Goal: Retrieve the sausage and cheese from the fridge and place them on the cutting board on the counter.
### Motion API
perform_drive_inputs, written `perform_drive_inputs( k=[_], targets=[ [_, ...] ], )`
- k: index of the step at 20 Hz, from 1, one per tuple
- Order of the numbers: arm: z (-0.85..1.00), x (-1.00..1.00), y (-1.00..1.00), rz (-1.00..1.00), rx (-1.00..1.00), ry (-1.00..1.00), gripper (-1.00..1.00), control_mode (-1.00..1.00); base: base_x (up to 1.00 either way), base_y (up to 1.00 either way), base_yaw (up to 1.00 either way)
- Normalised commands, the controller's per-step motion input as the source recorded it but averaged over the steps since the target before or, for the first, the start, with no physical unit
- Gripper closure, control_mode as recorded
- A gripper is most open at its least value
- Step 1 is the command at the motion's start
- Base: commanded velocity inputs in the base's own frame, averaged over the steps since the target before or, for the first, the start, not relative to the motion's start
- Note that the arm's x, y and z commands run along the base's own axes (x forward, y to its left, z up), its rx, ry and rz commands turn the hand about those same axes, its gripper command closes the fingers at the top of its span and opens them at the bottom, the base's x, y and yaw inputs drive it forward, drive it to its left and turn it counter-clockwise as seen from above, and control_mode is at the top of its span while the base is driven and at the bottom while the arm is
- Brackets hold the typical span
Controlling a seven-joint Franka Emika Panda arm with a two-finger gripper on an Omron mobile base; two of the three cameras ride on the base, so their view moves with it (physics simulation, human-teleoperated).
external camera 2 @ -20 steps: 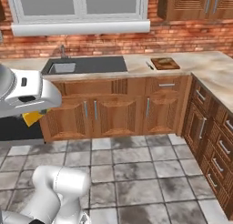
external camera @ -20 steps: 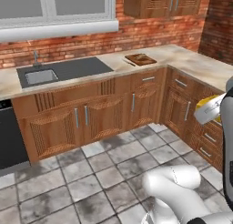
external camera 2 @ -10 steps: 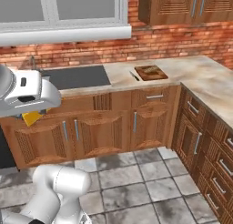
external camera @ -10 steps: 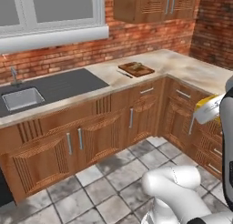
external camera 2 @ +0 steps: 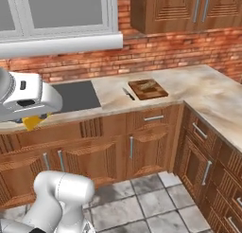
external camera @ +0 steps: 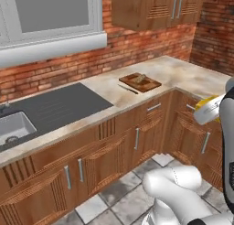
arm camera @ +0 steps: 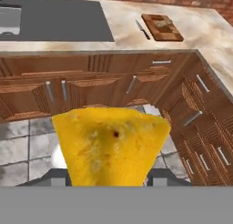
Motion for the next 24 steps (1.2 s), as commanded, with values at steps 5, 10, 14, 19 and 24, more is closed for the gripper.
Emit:
perform_drive_inputs(
  k=[5,10,14,19,24],
  targets=[
    [0.0,0.0,0.0,0.0,0.0,0.0,1.0,1.0,1.0,-0.37,-0.15],
    [0.0,0.0,0.0,0.0,0.0,0.0,1.0,1.0,1.0,-0.84,-0.08],
    [0.0,0.0,0.0,0.0,0.0,0.0,1.0,1.0,0.9,-0.76,0.0],
    [0.0,0.0,0.0,0.0,0.0,0.0,1.0,1.0,0.6,-0.42,0.0],
    [0.0,0.0,0.0,0.0,0.0,0.0,1.0,1.0,0.1,0.03,0.0]
  ],
)
